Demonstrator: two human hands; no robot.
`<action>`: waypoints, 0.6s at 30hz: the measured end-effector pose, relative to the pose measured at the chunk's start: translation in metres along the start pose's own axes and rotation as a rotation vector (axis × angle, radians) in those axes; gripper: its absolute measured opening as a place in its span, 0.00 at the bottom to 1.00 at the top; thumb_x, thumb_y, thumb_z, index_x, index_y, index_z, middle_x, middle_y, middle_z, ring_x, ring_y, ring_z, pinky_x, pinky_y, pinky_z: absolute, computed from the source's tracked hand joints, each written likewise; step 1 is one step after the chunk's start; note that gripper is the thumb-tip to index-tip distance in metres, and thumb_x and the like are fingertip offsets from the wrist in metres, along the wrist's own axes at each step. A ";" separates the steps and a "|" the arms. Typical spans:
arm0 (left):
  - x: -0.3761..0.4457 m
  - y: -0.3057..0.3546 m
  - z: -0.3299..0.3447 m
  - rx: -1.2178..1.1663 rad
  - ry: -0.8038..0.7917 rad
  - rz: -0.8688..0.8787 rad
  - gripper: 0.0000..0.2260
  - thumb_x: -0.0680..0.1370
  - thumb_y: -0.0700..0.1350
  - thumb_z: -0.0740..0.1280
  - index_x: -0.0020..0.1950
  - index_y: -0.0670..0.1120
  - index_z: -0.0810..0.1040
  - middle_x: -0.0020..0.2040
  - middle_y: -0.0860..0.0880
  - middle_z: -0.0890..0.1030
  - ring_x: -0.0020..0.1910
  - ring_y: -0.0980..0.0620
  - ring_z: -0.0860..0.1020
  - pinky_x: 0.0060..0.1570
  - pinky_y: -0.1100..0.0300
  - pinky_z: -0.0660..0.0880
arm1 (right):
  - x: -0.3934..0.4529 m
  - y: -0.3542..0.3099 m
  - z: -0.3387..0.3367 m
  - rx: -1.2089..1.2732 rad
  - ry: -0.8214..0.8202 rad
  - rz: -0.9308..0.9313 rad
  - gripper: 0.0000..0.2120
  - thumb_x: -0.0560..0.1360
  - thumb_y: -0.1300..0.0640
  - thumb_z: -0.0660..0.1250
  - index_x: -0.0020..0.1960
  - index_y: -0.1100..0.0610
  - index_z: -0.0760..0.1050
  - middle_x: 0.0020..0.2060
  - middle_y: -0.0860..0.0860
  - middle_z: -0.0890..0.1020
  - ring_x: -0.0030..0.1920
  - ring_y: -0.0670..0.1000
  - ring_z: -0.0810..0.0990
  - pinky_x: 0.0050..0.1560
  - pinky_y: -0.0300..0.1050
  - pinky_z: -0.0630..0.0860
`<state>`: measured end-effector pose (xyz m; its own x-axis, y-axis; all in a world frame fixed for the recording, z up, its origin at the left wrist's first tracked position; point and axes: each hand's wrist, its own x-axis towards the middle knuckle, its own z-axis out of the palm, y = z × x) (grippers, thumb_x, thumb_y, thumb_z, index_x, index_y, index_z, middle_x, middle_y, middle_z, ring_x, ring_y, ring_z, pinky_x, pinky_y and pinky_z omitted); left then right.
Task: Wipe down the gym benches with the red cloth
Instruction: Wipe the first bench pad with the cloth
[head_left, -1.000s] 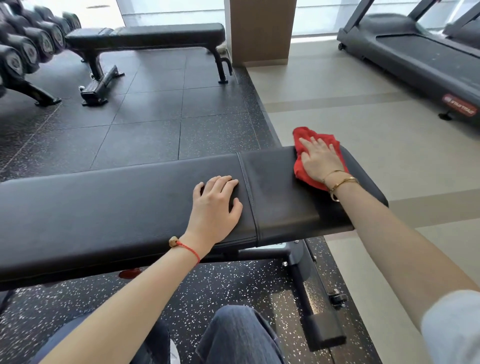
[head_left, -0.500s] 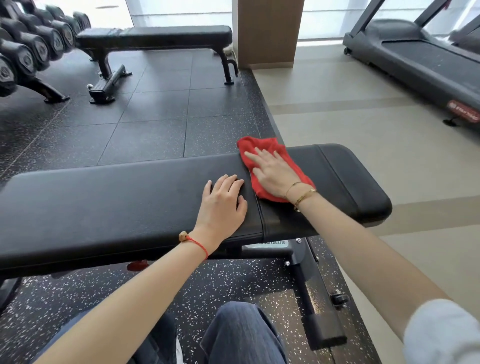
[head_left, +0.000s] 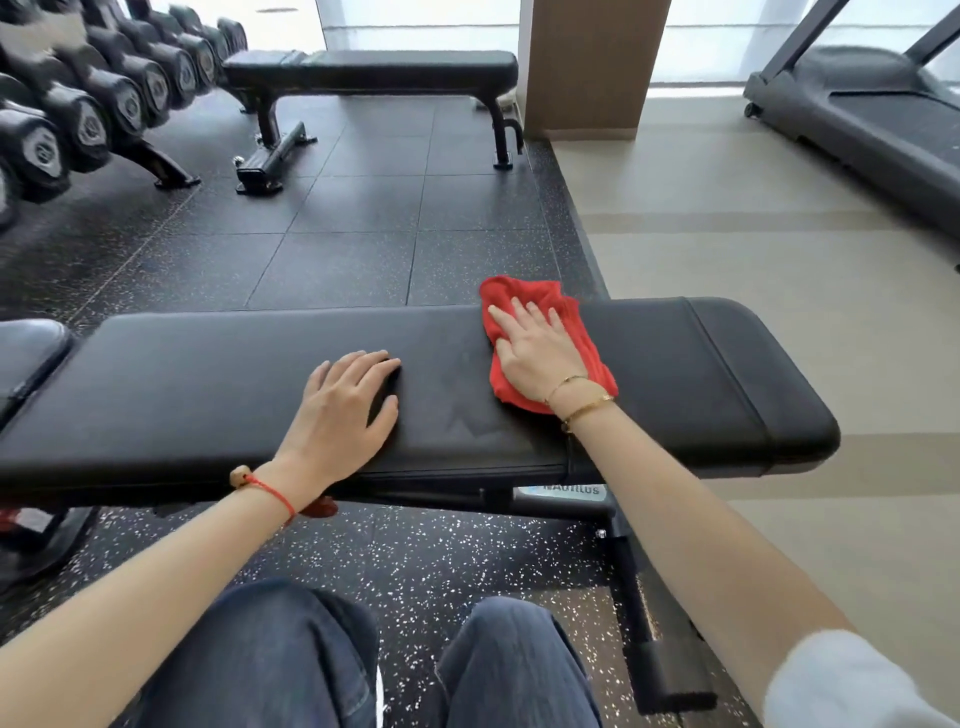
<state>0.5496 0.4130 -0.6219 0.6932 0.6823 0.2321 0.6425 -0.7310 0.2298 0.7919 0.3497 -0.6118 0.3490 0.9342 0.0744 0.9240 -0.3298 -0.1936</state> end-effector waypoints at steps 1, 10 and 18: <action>-0.001 -0.002 0.001 -0.014 0.005 -0.008 0.21 0.80 0.49 0.58 0.72 0.46 0.72 0.73 0.47 0.72 0.74 0.46 0.67 0.75 0.44 0.60 | -0.003 -0.012 0.004 -0.018 0.003 -0.055 0.25 0.82 0.53 0.51 0.78 0.50 0.53 0.78 0.54 0.54 0.78 0.55 0.53 0.77 0.53 0.44; -0.003 -0.005 0.011 -0.082 0.084 -0.036 0.22 0.77 0.48 0.59 0.69 0.45 0.76 0.71 0.47 0.75 0.72 0.46 0.71 0.75 0.45 0.61 | -0.065 -0.007 0.008 0.011 -0.015 -0.286 0.26 0.81 0.52 0.52 0.78 0.45 0.52 0.78 0.48 0.55 0.78 0.50 0.52 0.78 0.48 0.44; -0.001 -0.005 0.015 -0.035 0.115 -0.031 0.23 0.76 0.52 0.54 0.67 0.46 0.77 0.68 0.48 0.77 0.70 0.47 0.72 0.73 0.45 0.63 | 0.011 -0.031 0.011 -0.044 -0.018 -0.088 0.26 0.82 0.53 0.50 0.79 0.51 0.50 0.78 0.56 0.52 0.78 0.56 0.51 0.77 0.52 0.42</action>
<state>0.5508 0.4162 -0.6376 0.6300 0.7029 0.3303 0.6500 -0.7100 0.2710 0.7654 0.3714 -0.6161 0.2637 0.9619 0.0716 0.9570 -0.2516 -0.1442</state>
